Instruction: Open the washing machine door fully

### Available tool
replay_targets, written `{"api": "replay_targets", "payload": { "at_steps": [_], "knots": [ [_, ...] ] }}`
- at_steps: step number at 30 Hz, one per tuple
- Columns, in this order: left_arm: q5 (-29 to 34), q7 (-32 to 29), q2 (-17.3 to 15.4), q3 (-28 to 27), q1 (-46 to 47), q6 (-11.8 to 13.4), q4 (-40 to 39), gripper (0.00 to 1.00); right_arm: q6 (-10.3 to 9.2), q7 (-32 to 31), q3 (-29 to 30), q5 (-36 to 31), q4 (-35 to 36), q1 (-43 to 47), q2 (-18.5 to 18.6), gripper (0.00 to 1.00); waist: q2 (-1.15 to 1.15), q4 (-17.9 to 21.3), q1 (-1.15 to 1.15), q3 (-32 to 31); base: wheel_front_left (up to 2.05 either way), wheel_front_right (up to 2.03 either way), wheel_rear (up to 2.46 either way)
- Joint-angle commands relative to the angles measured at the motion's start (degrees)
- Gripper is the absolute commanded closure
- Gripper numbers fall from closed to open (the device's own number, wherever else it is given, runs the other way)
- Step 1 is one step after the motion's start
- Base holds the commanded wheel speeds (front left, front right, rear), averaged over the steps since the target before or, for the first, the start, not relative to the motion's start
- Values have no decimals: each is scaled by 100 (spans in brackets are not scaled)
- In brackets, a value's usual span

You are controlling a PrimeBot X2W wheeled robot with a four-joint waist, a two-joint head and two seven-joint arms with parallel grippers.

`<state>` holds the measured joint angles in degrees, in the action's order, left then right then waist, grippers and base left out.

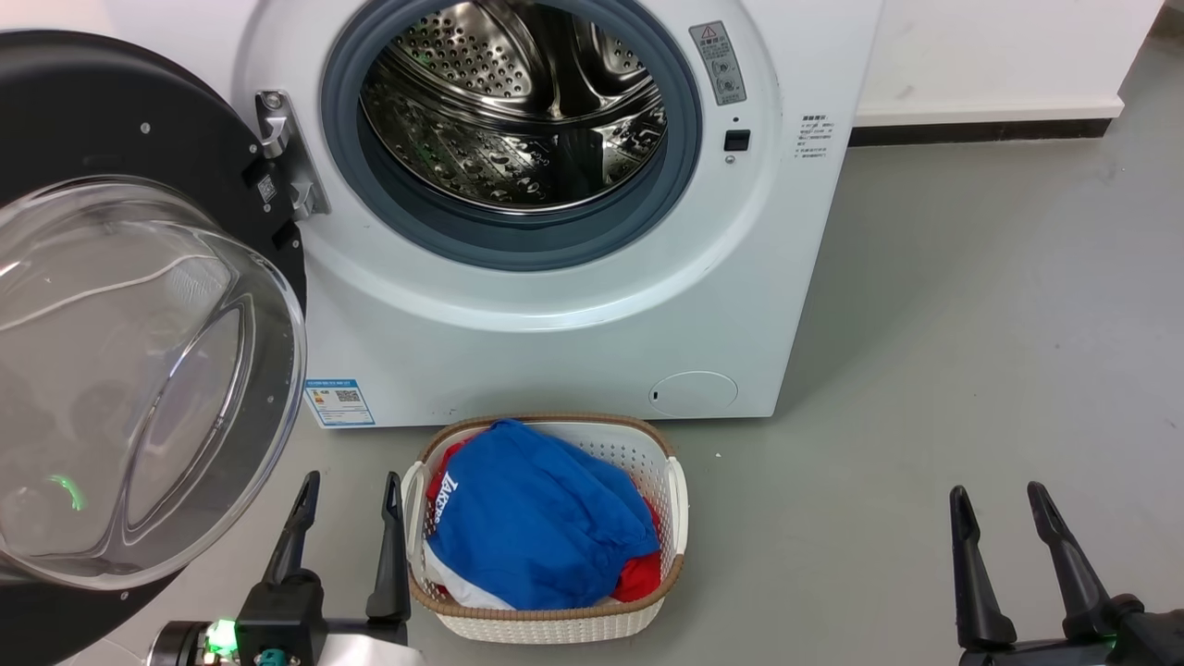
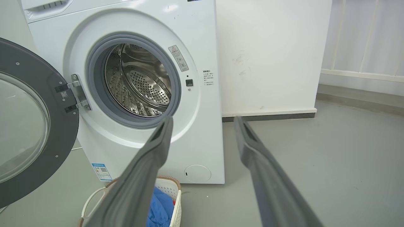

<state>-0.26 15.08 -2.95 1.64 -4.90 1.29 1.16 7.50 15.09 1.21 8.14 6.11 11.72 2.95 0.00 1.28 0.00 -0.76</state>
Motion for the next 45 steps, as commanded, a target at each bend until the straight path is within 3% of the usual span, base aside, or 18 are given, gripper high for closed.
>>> {"api": "replay_targets", "payload": {
  "at_steps": [1,16,17,20,26,45],
  "knots": [
    [-28,13,7,15,-58,23,-4,0,-1,10,6,23,-7,-23,-14,0,0,-2,0,5,0,0,0],
    [-14,13,6,88,-44,126,68,0,-1,10,59,28,-43,-49,-14,0,0,-49,0,4,0,0,0],
    [-14,0,-1,97,-18,125,81,100,0,-1,48,7,-58,-3,0,100,0,-49,0,4,0,0,0],
    [-25,-6,0,119,-86,123,242,100,0,-8,29,17,-213,21,0,100,0,-50,0,4,0,0,0],
    [-1024,-211,-18,47,32,17,363,100,0,-168,-1,975,-387,-152,58,100,0,-55,0,10,0,0,0],
    [-3121,-660,-55,-124,321,-210,598,100,0,-553,-15,2970,-795,-589,157,100,0,-66,0,23,0,0,0]
  ]
}}
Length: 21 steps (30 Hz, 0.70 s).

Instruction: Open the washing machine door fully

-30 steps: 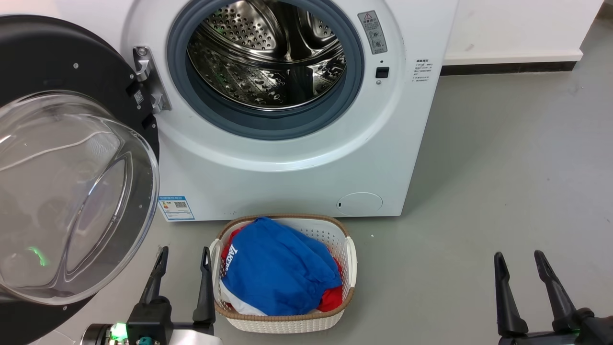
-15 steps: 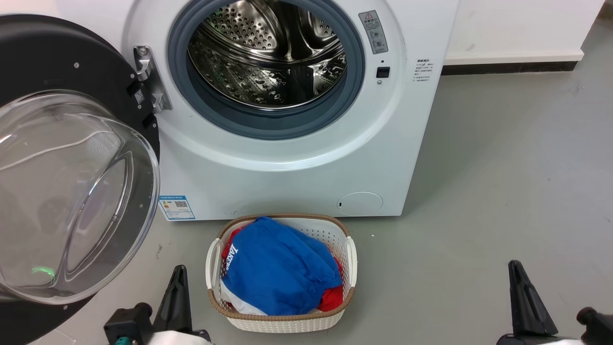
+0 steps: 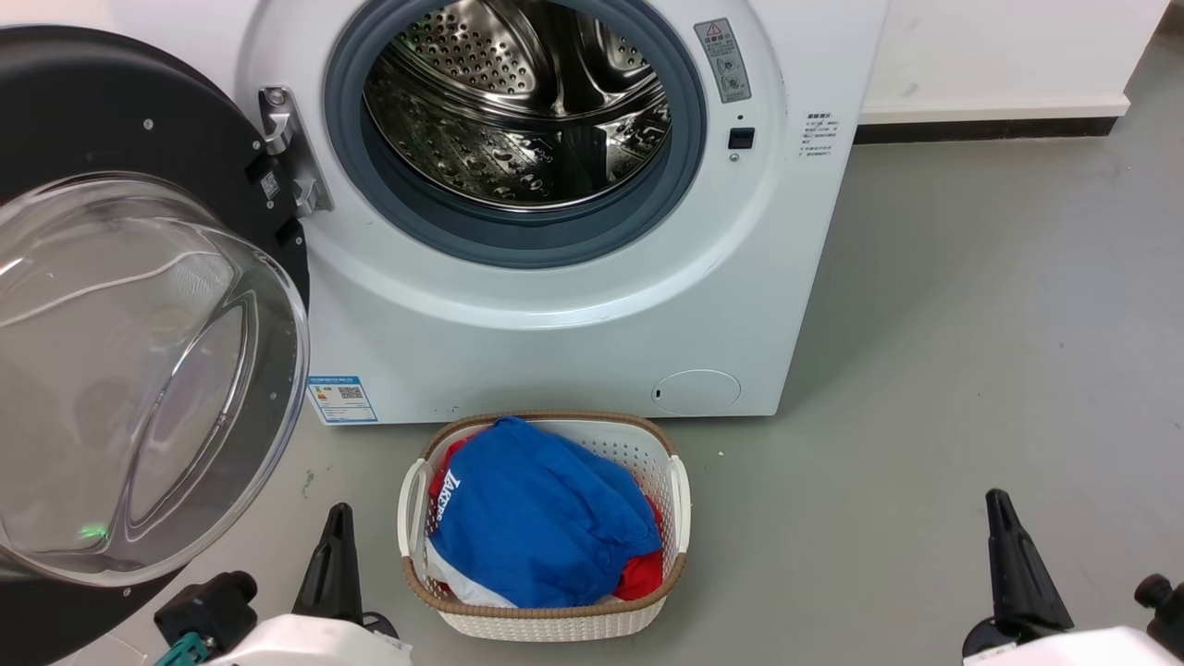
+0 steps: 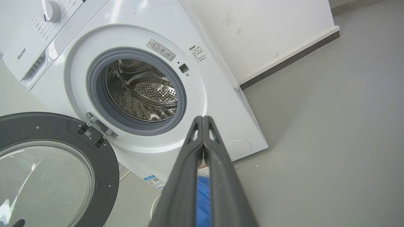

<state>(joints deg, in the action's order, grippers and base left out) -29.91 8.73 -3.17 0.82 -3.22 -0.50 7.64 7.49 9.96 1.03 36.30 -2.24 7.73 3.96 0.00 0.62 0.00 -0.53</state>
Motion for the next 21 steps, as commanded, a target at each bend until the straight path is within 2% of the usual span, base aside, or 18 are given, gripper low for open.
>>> {"api": "replay_targets", "payload": {
  "at_steps": [1,21],
  "knots": [
    [-253,-48,-34,-50,166,-43,-39,100,1,-58,4,245,21,-206,59,100,0,-1,0,1,0,0,0],
    [-1994,-443,-48,-213,402,-234,149,100,1,-421,48,1873,-310,-555,99,100,0,-13,0,16,0,0,0]
  ]
}}
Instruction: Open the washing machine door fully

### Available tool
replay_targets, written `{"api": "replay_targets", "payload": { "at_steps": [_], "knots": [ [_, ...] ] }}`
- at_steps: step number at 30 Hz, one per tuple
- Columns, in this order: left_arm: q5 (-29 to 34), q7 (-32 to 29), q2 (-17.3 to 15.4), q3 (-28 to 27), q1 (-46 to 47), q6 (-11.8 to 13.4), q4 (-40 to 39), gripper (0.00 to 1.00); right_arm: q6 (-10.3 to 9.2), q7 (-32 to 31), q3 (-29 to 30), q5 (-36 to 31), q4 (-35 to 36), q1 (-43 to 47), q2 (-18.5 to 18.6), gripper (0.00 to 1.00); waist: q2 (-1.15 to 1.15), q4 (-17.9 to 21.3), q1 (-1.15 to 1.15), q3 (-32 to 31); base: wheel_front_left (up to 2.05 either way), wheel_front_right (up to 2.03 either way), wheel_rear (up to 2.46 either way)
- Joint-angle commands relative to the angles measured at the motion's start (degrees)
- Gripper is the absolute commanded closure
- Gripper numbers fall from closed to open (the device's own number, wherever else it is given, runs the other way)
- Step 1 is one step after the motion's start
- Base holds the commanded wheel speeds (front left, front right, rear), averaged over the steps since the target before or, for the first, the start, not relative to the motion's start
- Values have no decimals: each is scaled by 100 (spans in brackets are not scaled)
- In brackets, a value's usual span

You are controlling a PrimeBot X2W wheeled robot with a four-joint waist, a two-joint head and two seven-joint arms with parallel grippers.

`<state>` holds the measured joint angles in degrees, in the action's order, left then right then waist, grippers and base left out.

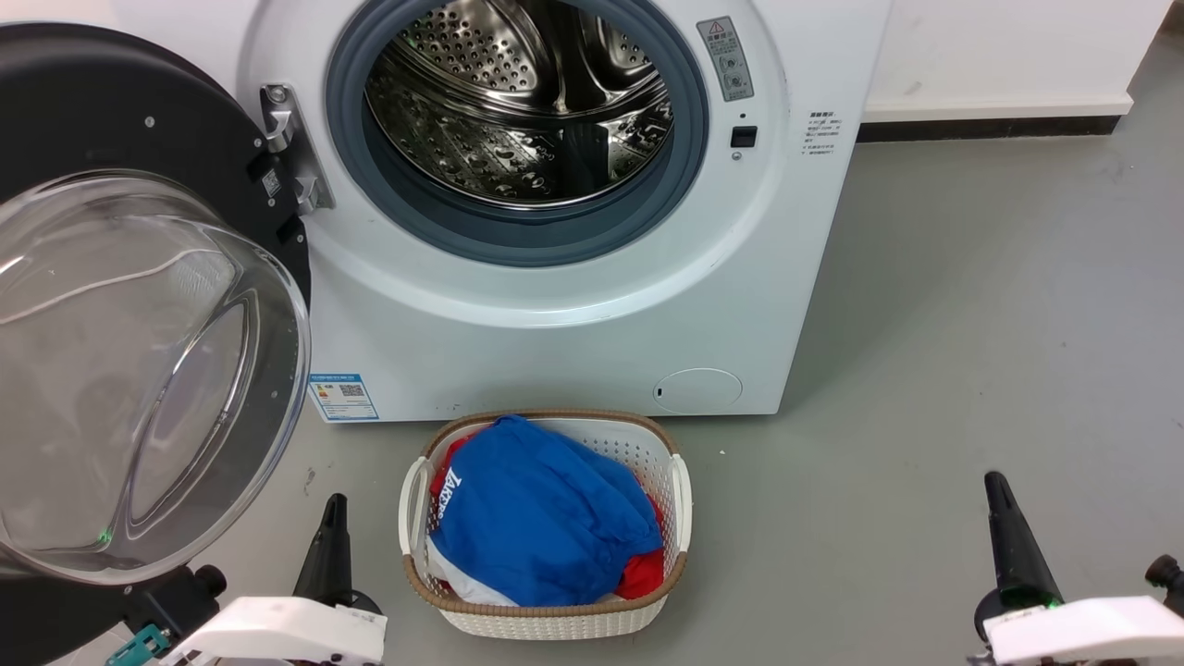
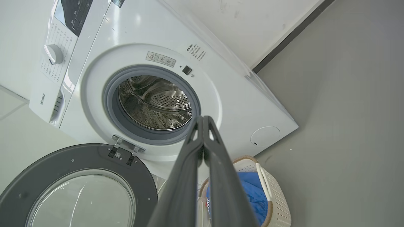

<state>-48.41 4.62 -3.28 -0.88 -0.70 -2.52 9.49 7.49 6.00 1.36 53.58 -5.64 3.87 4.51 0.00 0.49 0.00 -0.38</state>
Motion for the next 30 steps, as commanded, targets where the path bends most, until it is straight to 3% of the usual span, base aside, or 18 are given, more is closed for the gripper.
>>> {"api": "replay_targets", "payload": {
  "at_steps": [1,30],
  "knots": [
    [-223,-49,-38,-49,163,-42,-27,100,1,-44,18,216,14,-180,45,100,0,-1,0,1,0,0,0],
    [-2118,-501,-37,-248,416,-260,188,100,1,-487,117,1958,-359,-577,48,100,0,-19,0,21,0,0,0]
  ]
}}
